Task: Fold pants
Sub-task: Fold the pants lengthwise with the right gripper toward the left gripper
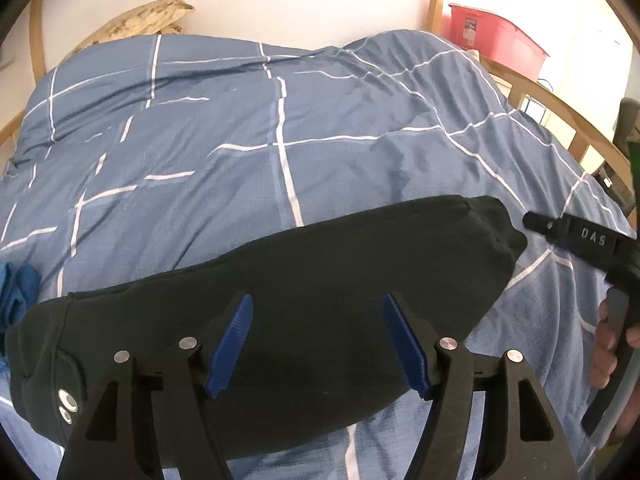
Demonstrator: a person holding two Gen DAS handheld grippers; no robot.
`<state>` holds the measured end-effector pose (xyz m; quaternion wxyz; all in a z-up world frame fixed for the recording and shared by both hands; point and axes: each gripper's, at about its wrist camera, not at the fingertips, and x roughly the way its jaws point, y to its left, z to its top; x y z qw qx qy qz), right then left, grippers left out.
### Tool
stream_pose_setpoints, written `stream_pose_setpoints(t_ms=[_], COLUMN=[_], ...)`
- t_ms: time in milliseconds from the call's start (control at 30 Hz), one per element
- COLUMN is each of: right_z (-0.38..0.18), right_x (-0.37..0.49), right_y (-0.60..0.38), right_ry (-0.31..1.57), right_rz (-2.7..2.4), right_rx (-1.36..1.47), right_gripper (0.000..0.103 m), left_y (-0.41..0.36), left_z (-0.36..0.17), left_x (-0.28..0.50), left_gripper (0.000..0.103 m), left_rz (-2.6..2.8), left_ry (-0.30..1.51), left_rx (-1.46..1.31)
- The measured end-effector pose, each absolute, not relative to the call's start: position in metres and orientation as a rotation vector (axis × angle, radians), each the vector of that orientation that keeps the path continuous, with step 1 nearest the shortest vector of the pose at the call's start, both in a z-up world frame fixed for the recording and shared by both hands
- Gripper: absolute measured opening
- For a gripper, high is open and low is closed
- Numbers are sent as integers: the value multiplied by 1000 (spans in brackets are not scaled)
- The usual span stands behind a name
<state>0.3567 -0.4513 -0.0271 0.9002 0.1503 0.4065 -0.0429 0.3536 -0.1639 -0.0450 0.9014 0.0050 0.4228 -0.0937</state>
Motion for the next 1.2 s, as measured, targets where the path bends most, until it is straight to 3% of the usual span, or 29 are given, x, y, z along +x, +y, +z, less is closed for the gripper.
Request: stream_pose_setpoints(t_ms=[267, 533, 600, 633, 667, 800, 833, 867, 1033, 1100, 1167, 1200], right_z=[-75, -106, -105, -102, -95, -58, -48, -38, -35, -30, -25, -23], right_x=[357, 375, 375, 374, 368, 344, 343, 342, 350, 342, 329, 322], right_y=[-477, -486, -486, -486, -487, -486, -483, -478, -496, -487, -475, -469], right_ry=[907, 911, 896, 882, 853, 725, 705, 683, 733, 717, 698, 687], right_rz=[-17, -1, 10, 18, 22, -21, -72, -169, -329, -320, -262, -242], right_rx=[674, 820, 799, 784, 771, 686, 613, 508, 406, 343, 350, 351], right_gripper=[51, 51, 40, 22, 17, 15, 12, 1, 2, 9, 42, 45], left_y=[-183, -188, -188, -188, -188, -190, -190, -190, -187, -185, -181, -178], left_z=[-48, -64, -68, -70, -71, -73, -73, -74, -74, -68, -57, -53], left_x=[350, 361, 362, 363, 362, 357, 358, 358, 355, 348, 336, 331], left_gripper=[67, 67, 67, 67, 67, 67, 67, 68, 68, 68, 68, 68], left_rz=[-206, -180, -182, -183, -185, -205, -206, -205, -198, -203, -218, -222], left_ry=[870, 912, 927, 935, 936, 931, 933, 936, 930, 898, 863, 848], left_rx=[90, 108, 99, 96, 95, 86, 82, 80, 76, 67, 56, 56])
